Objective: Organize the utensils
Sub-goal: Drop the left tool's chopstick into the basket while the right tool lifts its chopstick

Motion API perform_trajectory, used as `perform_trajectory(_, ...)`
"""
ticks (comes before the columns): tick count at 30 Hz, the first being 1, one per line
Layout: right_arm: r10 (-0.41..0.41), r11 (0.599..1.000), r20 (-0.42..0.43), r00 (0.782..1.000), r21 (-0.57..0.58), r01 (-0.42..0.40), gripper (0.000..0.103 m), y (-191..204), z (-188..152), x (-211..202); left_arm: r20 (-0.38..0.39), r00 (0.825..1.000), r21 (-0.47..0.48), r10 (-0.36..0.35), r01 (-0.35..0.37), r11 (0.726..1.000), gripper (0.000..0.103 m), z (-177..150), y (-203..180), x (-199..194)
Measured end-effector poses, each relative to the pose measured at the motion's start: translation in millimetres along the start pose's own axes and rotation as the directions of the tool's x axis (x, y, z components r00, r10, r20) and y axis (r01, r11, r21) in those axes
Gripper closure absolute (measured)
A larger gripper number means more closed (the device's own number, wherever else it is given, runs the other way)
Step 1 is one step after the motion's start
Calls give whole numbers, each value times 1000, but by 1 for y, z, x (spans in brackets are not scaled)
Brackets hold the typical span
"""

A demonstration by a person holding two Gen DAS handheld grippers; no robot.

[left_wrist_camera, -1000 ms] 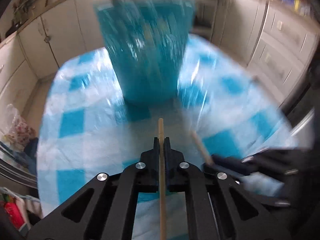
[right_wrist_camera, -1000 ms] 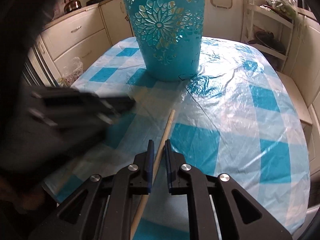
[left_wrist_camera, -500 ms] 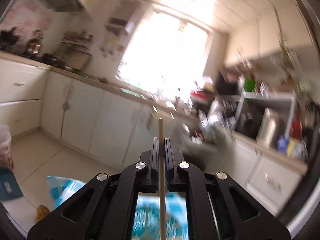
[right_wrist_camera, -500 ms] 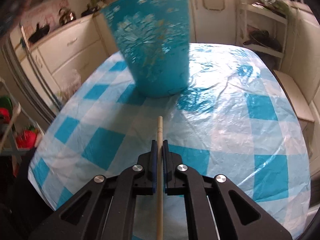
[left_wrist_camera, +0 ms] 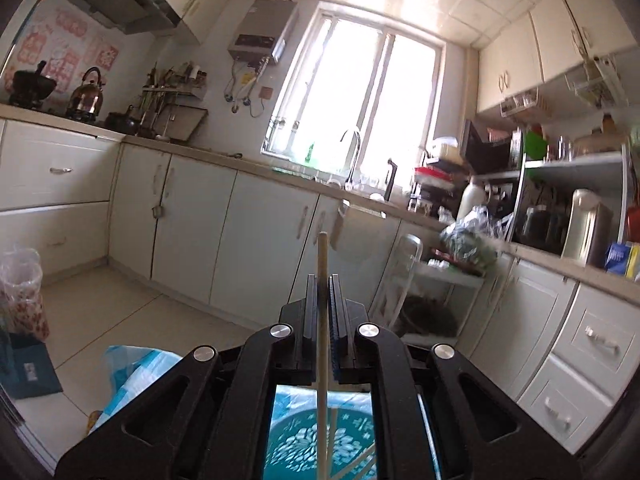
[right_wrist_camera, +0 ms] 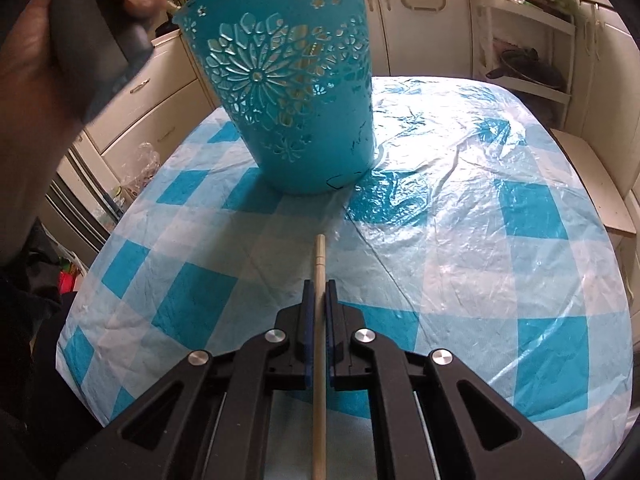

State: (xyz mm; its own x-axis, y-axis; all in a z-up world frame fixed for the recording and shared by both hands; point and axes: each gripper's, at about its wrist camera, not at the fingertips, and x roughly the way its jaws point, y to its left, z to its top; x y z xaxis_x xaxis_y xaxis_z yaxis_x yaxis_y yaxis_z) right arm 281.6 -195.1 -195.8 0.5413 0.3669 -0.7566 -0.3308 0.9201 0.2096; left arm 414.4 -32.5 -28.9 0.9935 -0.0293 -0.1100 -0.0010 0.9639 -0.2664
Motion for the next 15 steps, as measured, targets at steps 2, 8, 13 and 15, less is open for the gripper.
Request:
perform_trajectory(2, 0, 1000, -1, 1000, -1, 0, 97, 0, 0, 0, -9, 1000, 16, 2, -2, 1000, 98, -6, 0, -3)
perform_trajectory(8, -18, 999, -12, 1000, -32, 18, 97, 5, 0, 0, -122, 992, 99, 31, -19, 995, 97, -15, -1, 2)
perform_trajectory(13, -89, 986, -8, 996, -145, 87, 97, 20, -2, 3, -187, 980, 147, 69, -41, 988, 61, -17, 1, -4)
perform_trajectory(15, -85, 986, -6, 996, -145, 84, 97, 19, -2, 3, -170, 982, 126, 83, -61, 990, 51, -12, 9, -19)
